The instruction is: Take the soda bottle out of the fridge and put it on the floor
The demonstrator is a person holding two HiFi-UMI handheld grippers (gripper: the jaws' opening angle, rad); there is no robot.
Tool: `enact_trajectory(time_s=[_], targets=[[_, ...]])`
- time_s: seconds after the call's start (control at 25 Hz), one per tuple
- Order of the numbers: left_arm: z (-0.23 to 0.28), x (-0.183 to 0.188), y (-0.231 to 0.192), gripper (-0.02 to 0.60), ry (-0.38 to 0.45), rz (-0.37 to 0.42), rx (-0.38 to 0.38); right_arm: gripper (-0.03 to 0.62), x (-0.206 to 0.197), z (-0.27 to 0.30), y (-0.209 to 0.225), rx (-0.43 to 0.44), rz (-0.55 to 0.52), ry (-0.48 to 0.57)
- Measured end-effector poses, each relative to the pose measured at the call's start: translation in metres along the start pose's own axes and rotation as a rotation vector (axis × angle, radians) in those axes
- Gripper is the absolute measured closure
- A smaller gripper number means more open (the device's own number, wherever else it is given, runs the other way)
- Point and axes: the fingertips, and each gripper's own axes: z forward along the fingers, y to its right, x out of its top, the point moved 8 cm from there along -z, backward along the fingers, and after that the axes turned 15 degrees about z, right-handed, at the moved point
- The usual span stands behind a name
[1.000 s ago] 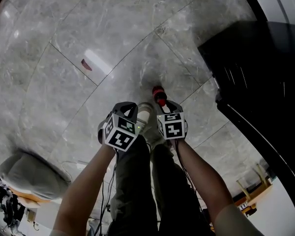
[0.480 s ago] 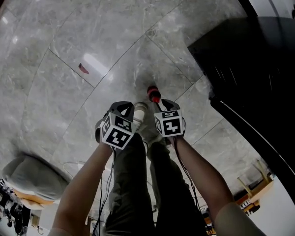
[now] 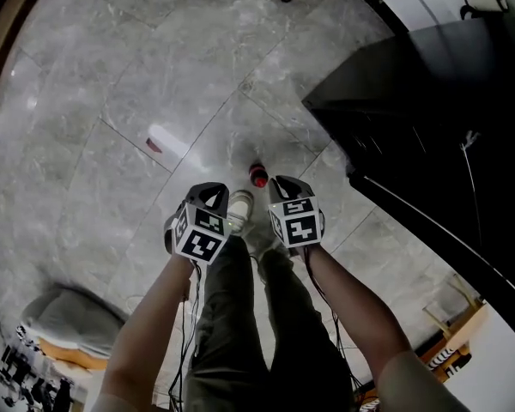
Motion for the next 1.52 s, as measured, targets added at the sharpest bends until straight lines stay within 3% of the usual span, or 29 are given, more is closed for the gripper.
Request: enact_trajectory(time_s=[0.2,0.52,0.8,1.04,1.2,1.52], targets=[[-0.056,0.042,-0.014,0.575,0.057,0.047,0.046,0.576,0.03,-0.067,-0.017,0.005,0.051,0.113],[-0.149,0.115,-0.014,0.574,0.147,0.129,0.094,0.582,0.061,-0.193,-0.049,0.023,0.025,0.234],[-0.232,0.177,-0.002,0.575,0.198,0.281,0.152,0.591,0.091,-0.308,-0.075,0.023,0.028,0.373],[-0.301,0.236,0.016,0.574,0.28,0.328,0.162,0.597,0.113,-0.403,-0.087,0.026,0.082,0.491],[-0.347,0.272,0.031,0.575,0.315,0.409,0.2,0.597,0.129,-0.463,-0.098,0.037,0.076,0.564],[-0.438,0.325,0.07,0.574,0.416,0.484,0.188,0.597,0.138,-0.577,-0.115,0.001,0.031,0.705]])
